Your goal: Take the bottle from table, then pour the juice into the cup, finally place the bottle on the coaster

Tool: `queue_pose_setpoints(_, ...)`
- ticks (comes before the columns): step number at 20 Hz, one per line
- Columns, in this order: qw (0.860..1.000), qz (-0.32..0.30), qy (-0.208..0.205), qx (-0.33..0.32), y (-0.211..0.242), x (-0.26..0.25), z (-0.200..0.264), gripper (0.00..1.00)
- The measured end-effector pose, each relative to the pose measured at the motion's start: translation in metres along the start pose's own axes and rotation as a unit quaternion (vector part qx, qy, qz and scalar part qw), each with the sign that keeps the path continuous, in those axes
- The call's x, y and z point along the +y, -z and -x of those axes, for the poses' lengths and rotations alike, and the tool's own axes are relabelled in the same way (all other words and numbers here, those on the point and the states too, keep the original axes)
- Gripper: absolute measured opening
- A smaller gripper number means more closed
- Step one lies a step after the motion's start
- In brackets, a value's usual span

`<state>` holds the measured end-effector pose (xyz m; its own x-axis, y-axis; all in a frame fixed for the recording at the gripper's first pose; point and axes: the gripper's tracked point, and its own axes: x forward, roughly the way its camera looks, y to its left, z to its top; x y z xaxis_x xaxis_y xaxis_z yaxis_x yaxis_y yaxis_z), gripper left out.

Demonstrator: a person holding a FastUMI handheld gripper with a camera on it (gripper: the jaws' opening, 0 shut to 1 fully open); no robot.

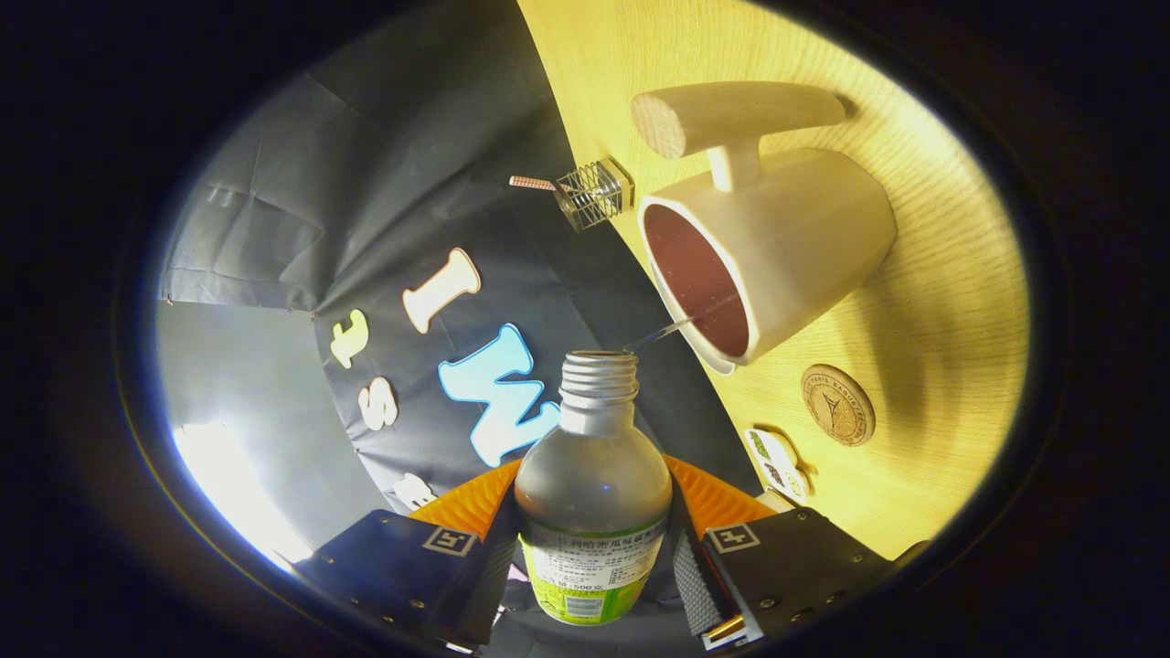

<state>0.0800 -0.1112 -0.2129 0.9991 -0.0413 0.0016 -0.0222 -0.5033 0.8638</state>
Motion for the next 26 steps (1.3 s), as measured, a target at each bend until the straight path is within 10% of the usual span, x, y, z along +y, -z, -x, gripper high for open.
queue_pose_setpoints(13,1.0,-0.03,0.001,-0.007,-0.003,0.0,0.0,0.76)
queue_pose_setpoints(26,0.995,0.1,0.02,-0.006,-0.021,-0.023,-0.001,0.76)
